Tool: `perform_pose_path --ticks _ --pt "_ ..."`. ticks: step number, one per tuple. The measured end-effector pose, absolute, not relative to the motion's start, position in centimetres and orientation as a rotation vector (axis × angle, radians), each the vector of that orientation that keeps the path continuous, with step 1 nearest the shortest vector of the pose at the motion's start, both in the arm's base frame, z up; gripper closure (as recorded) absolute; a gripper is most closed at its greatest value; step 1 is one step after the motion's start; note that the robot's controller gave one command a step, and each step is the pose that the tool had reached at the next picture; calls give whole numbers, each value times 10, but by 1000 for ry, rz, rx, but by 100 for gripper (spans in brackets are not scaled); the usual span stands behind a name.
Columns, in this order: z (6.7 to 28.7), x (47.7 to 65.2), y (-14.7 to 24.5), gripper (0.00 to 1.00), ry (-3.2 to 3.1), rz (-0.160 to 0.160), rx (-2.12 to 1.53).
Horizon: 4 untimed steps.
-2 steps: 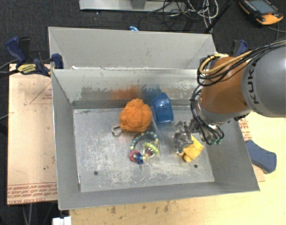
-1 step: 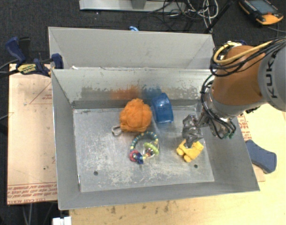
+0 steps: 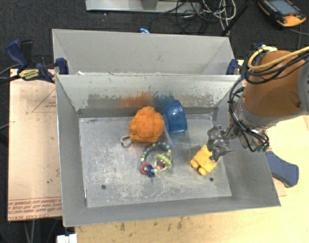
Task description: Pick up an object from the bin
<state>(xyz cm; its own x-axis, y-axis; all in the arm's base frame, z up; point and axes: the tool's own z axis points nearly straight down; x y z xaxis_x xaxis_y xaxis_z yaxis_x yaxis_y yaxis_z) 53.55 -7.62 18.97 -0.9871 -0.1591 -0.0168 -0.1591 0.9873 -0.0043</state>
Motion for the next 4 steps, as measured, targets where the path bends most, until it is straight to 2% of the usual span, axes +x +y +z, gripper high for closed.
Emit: perform_pose_path --ticks 1,2,3,4 --pt "106 568 -44 0 3134 3 -240" --pt "106 568 -45 0 3134 2 -239" --pt "98 603 -109 100 3122 -7 -260" --pt "98 603 -109 100 3121 -7 -261"
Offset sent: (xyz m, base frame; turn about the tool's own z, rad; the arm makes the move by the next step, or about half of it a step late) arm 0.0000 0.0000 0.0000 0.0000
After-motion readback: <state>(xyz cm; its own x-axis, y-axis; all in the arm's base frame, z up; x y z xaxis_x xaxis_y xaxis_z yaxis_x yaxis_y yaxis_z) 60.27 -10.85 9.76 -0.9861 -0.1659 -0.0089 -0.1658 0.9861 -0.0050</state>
